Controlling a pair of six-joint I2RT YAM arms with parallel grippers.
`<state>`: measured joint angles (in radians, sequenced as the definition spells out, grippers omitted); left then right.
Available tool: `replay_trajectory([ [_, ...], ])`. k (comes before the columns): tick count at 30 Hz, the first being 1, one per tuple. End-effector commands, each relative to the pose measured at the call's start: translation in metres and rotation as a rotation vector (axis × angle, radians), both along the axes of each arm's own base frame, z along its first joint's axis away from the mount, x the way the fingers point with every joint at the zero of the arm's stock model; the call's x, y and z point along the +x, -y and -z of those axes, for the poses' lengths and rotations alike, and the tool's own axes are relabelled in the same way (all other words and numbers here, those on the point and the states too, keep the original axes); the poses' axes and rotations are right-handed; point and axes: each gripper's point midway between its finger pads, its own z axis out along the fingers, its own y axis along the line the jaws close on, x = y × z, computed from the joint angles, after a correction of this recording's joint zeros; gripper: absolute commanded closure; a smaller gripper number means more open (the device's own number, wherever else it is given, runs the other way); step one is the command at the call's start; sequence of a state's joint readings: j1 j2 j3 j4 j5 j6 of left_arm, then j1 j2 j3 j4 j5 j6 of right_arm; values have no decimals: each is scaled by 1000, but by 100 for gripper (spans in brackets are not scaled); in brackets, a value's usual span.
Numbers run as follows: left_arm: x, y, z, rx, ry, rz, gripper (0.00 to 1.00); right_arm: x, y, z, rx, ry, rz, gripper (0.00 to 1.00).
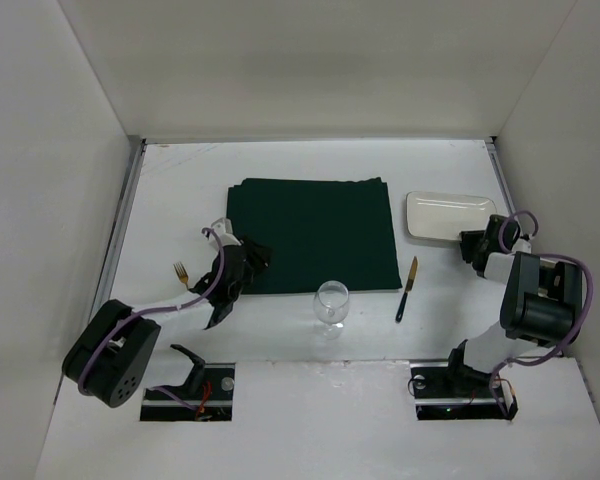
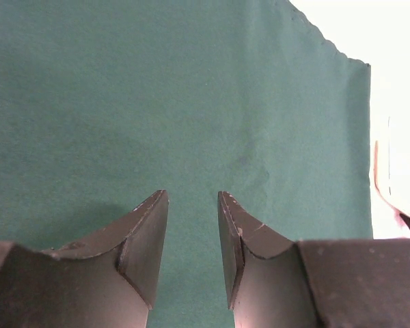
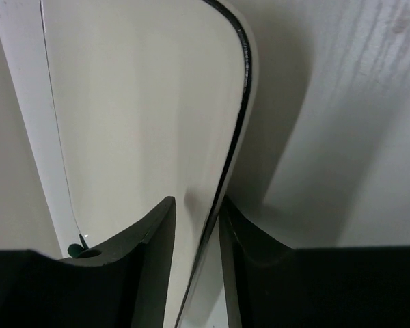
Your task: Set the dinner table for one person
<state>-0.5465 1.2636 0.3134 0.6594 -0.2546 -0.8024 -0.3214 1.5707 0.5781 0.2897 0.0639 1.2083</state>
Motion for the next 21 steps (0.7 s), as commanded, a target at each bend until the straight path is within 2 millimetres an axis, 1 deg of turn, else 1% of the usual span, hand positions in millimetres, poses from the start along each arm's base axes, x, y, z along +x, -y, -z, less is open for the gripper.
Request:
replay_trajectory([
  [1, 4, -3, -15, -33, 55, -17, 67, 8, 1, -6, 8, 14, -20, 63],
  [2, 5, -5, -13, -32, 51, -20, 67, 8, 1, -6, 8, 14, -20, 63],
  [3, 5, -5, -12, -35, 47, -22, 67, 9, 1, -5, 22, 25, -29, 91],
  [5, 5, -5, -11, -33, 43, -22, 67, 7, 5, -18, 19, 75, -19, 97],
  [6, 5, -5, -10, -29, 41, -23, 67, 6, 6, -27, 16, 117, -8, 98],
  [9, 6, -4, -7, -30, 32, -20, 67, 5, 14, -65, 9, 255, 20, 99],
  [14, 6, -5, -7, -26, 32, -22, 67, 9, 10, -127, 36, 449, 19, 99],
  [16, 7, -6, -11, -28, 43, -23, 66, 11, 2, -146, 41, 497, -2, 99],
  [17, 7, -7, -13, -27, 50, -26, 66, 11, -4, -159, 39, 530, -19, 99],
  [21, 8, -12, -20, -41, 67, -36, 61, 13, -32, -190, 28, 595, -88, 99],
])
